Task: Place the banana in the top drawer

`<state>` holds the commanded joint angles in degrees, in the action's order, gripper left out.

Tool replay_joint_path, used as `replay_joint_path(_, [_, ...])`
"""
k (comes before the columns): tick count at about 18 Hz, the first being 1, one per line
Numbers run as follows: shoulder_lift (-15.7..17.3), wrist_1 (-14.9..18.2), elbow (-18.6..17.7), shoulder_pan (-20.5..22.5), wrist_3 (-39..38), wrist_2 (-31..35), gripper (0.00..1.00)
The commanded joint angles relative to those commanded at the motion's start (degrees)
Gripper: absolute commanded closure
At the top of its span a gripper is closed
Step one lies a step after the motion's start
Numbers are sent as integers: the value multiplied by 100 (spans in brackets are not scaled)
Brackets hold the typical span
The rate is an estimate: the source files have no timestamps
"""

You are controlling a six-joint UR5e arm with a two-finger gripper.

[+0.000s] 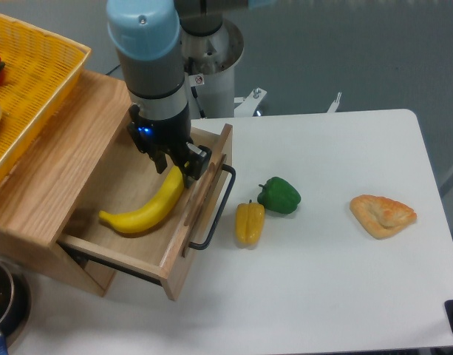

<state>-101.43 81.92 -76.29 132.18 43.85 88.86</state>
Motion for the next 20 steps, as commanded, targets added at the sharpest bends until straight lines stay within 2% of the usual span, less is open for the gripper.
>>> replay_joint_path(3, [-44,-219,9,342,219,0,35])
replay_joint_path(9, [-448,-782,9,1010,808,0,12])
replay_joint_path(11, [-623,-1010,9,1239,1062,0,2])
replay_joint_path(17, [-1256,-1441,-17,1775,1423,-9,0])
replay_joint_path(20, [-1625,-1477,-17,2047,1889,-17,0])
